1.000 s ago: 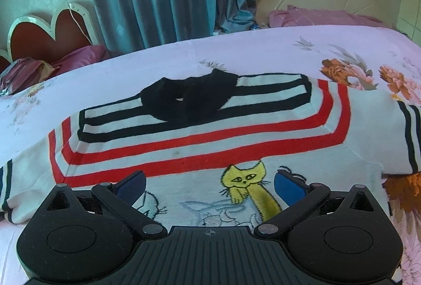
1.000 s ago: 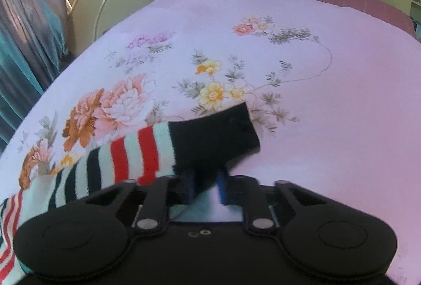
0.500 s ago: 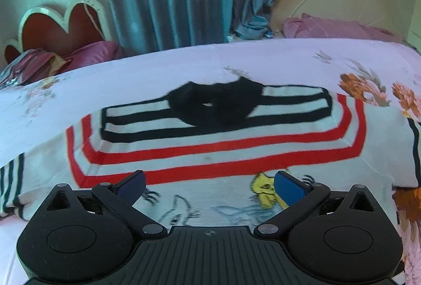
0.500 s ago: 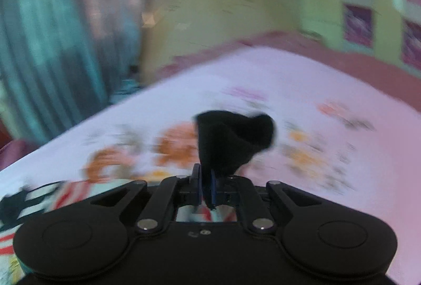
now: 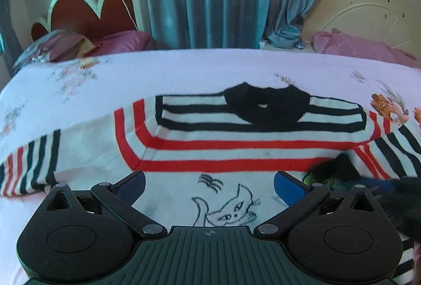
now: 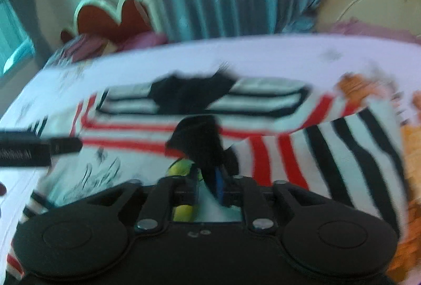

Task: Fold small clothes
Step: 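Carry the held sleeve across the sweater body and release it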

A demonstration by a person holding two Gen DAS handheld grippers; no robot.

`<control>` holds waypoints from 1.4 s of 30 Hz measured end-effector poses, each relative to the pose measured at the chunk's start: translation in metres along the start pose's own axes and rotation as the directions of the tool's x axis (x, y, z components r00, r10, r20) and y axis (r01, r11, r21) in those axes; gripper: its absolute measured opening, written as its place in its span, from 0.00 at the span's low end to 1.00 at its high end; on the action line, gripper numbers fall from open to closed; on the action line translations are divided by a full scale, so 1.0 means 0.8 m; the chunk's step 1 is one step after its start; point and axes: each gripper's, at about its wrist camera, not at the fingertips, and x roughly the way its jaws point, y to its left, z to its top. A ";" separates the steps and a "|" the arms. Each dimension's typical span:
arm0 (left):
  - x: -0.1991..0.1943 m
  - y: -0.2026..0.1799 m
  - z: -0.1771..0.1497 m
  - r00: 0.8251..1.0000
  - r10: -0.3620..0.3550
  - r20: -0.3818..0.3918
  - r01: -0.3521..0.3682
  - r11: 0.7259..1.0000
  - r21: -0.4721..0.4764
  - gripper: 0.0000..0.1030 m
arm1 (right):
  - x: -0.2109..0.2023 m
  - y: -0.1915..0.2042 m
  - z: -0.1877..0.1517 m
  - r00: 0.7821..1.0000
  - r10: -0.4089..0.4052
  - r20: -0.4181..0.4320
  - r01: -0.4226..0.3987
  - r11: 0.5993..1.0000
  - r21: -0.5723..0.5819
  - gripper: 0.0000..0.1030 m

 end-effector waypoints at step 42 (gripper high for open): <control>0.043 -0.035 0.043 0.853 -0.500 0.148 0.521 0.827 -0.210 0.07 | -0.064 -0.083 -0.086 0.904 -0.428 -0.001 0.417 0.878 0.234 0.62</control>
